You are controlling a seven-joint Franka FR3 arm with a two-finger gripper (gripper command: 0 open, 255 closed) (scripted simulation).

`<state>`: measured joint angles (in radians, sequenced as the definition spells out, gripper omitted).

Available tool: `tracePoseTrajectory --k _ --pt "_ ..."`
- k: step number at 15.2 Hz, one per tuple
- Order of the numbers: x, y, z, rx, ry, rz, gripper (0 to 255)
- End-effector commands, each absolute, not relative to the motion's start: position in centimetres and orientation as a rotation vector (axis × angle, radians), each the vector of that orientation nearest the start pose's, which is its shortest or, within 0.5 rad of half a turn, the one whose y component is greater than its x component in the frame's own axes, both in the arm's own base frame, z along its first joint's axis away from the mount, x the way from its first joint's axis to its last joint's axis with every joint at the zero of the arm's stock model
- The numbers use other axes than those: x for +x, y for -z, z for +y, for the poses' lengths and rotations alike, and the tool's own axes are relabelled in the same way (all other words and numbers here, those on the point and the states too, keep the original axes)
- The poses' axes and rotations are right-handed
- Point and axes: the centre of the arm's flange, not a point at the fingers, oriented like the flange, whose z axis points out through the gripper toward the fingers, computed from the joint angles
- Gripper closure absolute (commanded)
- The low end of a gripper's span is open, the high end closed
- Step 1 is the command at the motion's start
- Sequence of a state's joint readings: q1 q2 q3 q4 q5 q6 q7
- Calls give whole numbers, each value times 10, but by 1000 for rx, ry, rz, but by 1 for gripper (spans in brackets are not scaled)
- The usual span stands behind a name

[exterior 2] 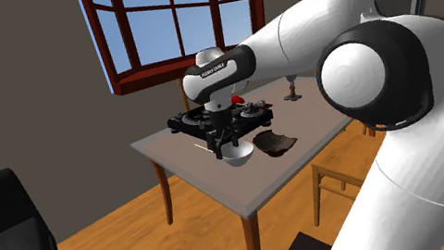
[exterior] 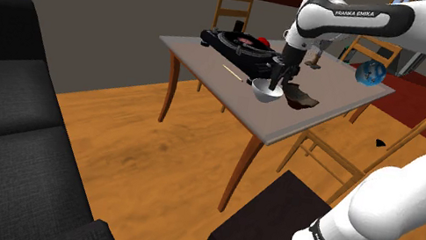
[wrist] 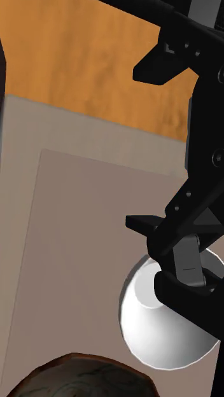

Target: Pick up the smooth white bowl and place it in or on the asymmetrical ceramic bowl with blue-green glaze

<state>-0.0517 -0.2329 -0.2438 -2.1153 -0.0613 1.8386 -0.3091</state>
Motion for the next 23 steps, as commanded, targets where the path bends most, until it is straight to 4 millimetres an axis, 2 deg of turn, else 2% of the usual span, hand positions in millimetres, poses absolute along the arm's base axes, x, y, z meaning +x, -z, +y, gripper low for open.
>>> tracePoseTrajectory --k 1,10,17,23 --pt "473 -495 -167 -3141 -69 -85 0" --pt "554 -456 -229 -3189 -37 -189 0" --pt "553 -419 -231 -3189 -37 -189 0" --pt "553 -416 -231 -3189 -37 -189 0"
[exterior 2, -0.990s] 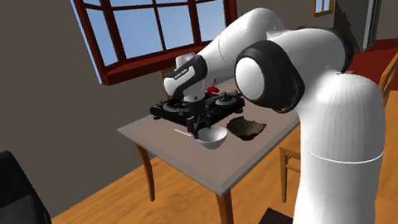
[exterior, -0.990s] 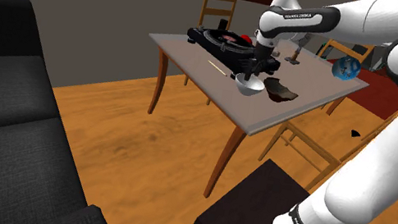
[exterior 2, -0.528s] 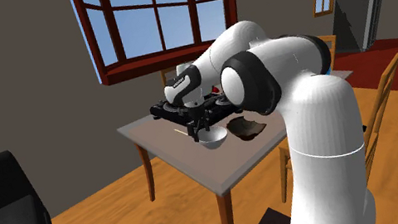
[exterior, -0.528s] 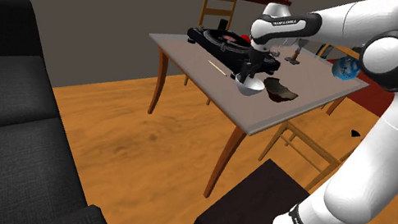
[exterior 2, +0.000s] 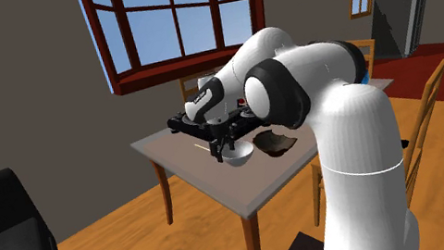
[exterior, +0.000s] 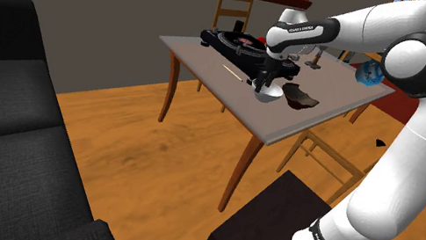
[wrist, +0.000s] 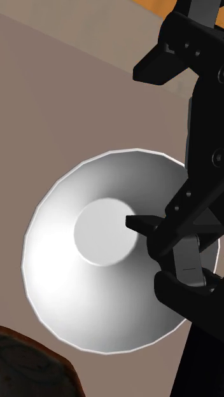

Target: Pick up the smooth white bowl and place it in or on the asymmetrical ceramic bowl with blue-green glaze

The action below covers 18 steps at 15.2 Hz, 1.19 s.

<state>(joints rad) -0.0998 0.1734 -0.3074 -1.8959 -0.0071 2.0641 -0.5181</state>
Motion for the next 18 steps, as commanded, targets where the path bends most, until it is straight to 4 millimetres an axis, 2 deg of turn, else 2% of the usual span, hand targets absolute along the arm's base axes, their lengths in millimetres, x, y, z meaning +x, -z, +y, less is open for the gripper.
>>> tracePoseTrajectory --k 1,2,3,12,18 --pt "553 -416 -231 -3189 -37 -189 0" --pt "553 -416 -231 -3189 -37 -189 0" --pt "553 -416 -231 -3189 -37 -189 255" --pt "553 -416 -231 -3189 -37 -189 255" --pt "553 -448 -231 -3189 -37 -189 255"
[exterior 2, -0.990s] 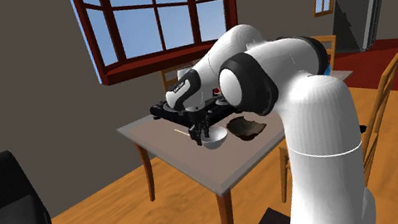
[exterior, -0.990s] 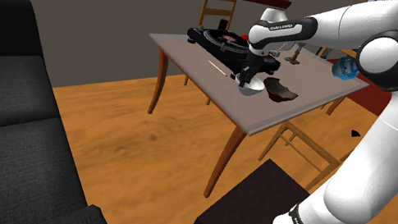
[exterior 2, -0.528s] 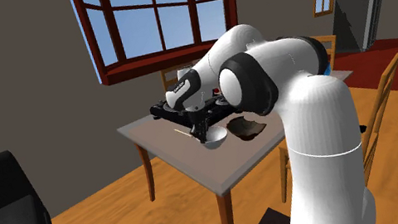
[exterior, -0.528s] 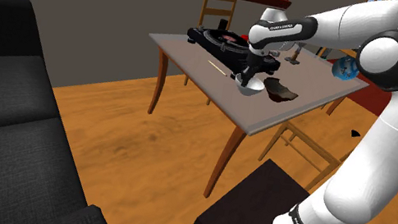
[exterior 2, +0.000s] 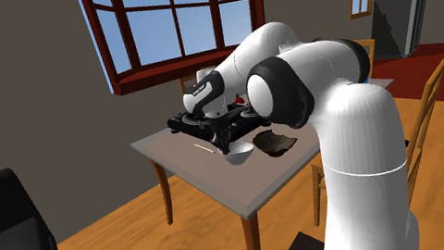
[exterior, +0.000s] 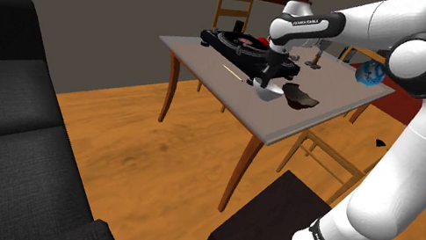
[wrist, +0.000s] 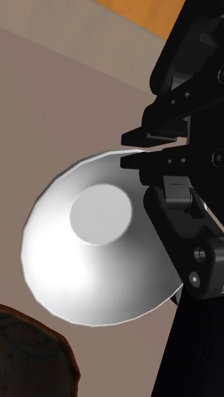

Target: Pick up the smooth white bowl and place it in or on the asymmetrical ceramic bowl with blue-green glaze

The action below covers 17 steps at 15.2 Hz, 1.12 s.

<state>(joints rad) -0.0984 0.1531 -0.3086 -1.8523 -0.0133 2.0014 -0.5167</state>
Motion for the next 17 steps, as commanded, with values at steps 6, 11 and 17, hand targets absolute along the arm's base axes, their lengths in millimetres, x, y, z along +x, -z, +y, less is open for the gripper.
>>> tracePoseTrajectory --k 6,11,17 --pt "553 -479 -231 -3189 -37 -189 255" --pt "553 -506 -231 -3189 -37 -189 255" --pt "553 -537 -231 -3189 -37 -189 255"
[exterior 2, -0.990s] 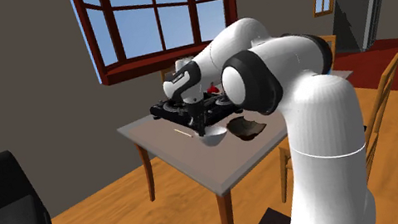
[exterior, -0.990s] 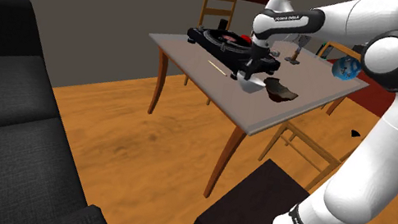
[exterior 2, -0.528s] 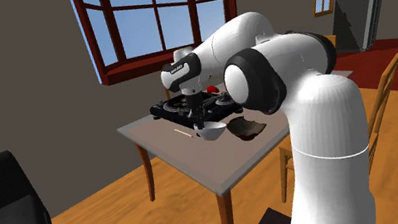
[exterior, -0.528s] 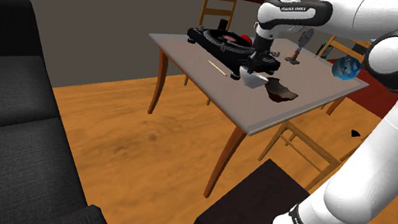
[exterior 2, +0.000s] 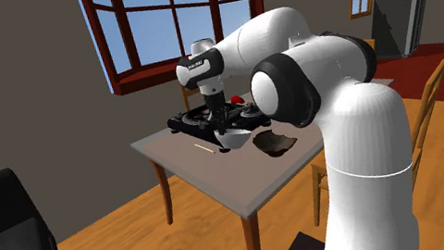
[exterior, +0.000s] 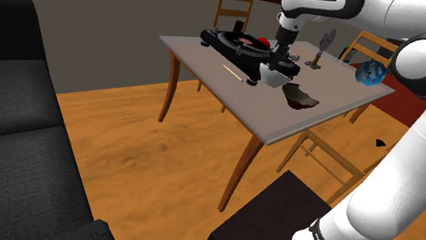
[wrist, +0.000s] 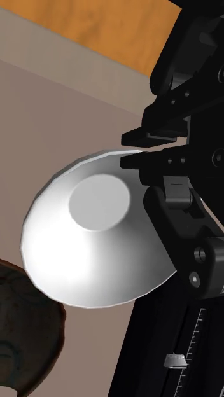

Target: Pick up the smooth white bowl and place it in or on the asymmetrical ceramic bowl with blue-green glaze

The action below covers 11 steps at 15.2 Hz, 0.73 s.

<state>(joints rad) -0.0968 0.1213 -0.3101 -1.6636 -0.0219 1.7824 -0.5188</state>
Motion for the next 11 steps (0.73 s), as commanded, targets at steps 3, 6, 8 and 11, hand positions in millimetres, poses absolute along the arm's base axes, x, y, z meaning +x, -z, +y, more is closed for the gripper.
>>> tracePoseTrajectory --k 3,6,8,11 --pt "553 -553 -231 -3189 -37 -189 255" --pt "553 -567 -231 -3189 -37 -189 255" --pt "537 -574 -251 -3189 -37 -189 255" --pt "513 -585 -281 -3189 -37 -189 255"
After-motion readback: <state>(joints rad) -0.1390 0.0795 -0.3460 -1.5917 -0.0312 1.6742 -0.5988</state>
